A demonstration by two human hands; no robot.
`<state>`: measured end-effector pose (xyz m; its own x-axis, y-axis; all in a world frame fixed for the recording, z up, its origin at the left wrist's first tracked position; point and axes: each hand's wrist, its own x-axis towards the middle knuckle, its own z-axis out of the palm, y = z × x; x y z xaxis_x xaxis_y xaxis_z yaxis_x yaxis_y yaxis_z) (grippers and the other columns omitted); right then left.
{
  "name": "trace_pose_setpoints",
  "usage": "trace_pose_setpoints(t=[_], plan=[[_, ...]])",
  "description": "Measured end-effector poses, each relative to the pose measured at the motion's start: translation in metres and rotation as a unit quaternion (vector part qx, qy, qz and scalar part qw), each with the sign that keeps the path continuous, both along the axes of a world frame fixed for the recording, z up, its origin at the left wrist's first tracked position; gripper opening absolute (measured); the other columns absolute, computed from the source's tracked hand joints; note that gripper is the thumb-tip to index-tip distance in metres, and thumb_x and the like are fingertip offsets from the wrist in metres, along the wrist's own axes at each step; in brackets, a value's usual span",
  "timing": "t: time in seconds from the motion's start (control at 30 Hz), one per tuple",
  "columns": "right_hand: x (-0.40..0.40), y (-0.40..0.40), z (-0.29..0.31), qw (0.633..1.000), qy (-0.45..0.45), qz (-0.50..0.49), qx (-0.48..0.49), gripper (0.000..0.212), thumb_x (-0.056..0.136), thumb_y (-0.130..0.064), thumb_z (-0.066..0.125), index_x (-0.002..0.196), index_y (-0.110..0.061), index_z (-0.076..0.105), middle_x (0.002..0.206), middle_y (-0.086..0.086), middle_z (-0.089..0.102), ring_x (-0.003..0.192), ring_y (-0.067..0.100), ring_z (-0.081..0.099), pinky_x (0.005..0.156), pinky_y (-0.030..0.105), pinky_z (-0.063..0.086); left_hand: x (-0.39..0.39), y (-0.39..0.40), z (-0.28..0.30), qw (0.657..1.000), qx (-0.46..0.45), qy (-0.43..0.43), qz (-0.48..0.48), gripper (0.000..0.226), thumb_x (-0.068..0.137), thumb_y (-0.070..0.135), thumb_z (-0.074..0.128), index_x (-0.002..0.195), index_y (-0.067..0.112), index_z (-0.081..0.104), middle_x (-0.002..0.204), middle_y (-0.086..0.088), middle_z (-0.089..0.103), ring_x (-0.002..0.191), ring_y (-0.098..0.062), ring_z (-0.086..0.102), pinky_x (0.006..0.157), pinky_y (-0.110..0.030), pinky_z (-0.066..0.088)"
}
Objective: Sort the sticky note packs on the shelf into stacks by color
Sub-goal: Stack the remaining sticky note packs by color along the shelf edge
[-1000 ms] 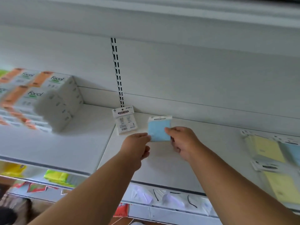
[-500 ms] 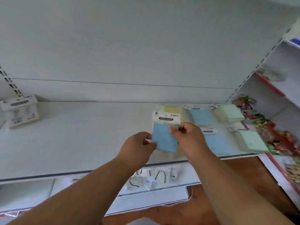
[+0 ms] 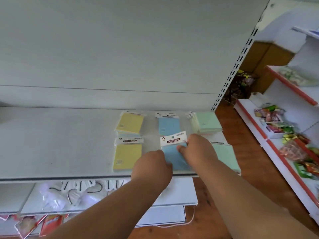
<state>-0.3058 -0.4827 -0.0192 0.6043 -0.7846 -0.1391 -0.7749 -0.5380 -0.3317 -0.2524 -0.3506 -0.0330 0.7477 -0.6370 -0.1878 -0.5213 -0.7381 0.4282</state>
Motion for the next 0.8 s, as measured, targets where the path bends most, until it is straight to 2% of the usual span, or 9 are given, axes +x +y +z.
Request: trace_pose_setpoints(t=[0.13, 0.23, 0.4, 0.6, 0.8], plan=[[0.001, -0.005, 0.000, 1.000, 0.024, 0.001, -0.016, 0.030, 0.085, -0.037, 0.065, 0.102, -0.014, 0.055, 0.105, 0.010, 0.066, 0.095, 0.030, 0.061, 0.070, 0.033, 0.042, 0.001, -0.007, 0.003, 0.999, 0.028, -0.024, -0.007, 0.032, 0.090, 0.039, 0.051, 0.115, 0.022, 0.060, 0.112, -0.002, 0.065, 0.102, -0.024, 0.062, 0.078, -0.030, 0.047], [0.002, -0.006, 0.003, 0.999, 0.024, 0.003, -0.035, 0.031, 0.084, -0.032, 0.065, 0.102, -0.013, 0.049, 0.094, 0.006, 0.062, 0.090, 0.029, 0.059, 0.066, 0.033, 0.042, 0.000, -0.007, 0.006, 0.999, 0.033, -0.014, -0.003, 0.034, 0.091, 0.041, 0.051, 0.118, 0.022, 0.059, 0.114, -0.001, 0.065, 0.104, -0.024, 0.062, 0.080, -0.030, 0.047], [0.017, 0.013, 0.005, 0.996, -0.034, 0.054, -0.063, 0.025, 0.087, -0.033, 0.060, 0.100, -0.015, 0.050, 0.095, 0.006, 0.062, 0.091, 0.029, 0.061, 0.069, 0.033, 0.045, 0.006, 0.018, 0.011, 0.999, -0.008, -0.030, 0.020, 0.037, 0.092, 0.047, 0.047, 0.120, 0.025, 0.056, 0.111, 0.003, 0.063, 0.104, -0.021, 0.061, 0.085, -0.033, 0.050], [0.079, 0.092, 0.015, 0.979, -0.140, 0.141, -0.035, 0.019, 0.089, -0.036, 0.057, 0.082, -0.021, 0.048, 0.081, -0.004, 0.059, 0.074, 0.021, 0.053, 0.060, 0.029, 0.038, 0.066, 0.096, 0.014, 0.993, -0.052, -0.015, 0.104, 0.038, 0.090, 0.044, 0.049, 0.126, 0.032, 0.057, 0.111, 0.011, 0.066, 0.103, -0.014, 0.062, 0.085, -0.028, 0.050], [0.191, 0.206, 0.009, 0.967, -0.169, 0.190, 0.018, 0.022, 0.088, -0.038, 0.057, 0.077, -0.022, 0.047, 0.073, -0.005, 0.058, 0.067, 0.018, 0.055, 0.058, 0.029, 0.041, 0.160, 0.212, 0.004, 0.988, -0.059, -0.016, 0.145, 0.038, 0.092, 0.044, 0.047, 0.126, 0.033, 0.057, 0.108, 0.011, 0.066, 0.100, -0.011, 0.063, 0.086, -0.027, 0.049]])
